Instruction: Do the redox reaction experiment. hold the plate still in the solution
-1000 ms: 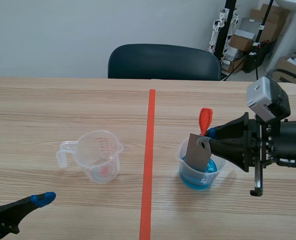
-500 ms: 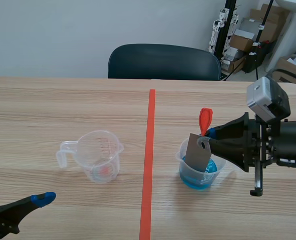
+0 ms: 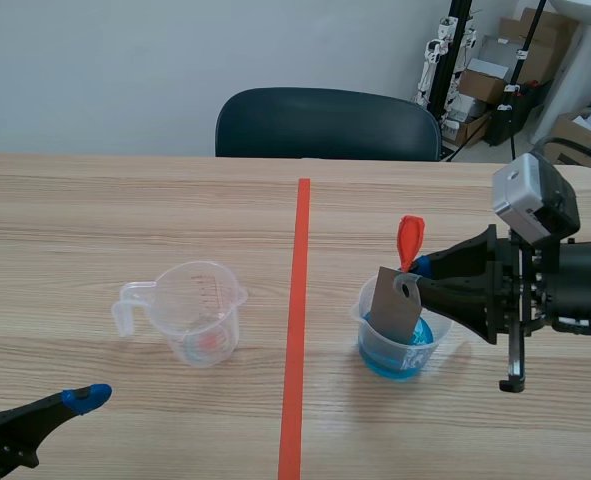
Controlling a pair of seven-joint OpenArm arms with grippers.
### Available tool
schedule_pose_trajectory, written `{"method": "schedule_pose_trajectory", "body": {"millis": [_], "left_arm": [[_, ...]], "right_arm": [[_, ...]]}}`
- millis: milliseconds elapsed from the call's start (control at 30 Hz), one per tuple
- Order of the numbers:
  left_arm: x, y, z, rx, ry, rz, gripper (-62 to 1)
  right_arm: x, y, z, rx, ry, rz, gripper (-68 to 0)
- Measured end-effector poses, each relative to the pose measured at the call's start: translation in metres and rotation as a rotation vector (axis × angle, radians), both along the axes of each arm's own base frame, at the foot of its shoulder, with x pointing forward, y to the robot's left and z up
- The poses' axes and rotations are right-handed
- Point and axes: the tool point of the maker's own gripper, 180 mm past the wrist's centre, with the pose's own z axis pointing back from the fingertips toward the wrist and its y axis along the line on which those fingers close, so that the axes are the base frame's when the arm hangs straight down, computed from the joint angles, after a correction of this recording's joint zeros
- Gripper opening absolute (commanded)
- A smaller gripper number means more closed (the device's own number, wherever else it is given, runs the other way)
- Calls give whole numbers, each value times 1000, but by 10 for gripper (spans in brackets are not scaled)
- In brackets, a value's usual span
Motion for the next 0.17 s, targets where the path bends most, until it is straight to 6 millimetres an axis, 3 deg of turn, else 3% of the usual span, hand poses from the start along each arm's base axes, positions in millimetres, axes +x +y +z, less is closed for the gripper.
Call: {"method": "schedule_pose_trajectory", "body": {"millis": [167], "left_arm": [[0,0,0,0,0,0,-13]], "right_arm": [[0,0,0,-3,-1,2,-669]]}}
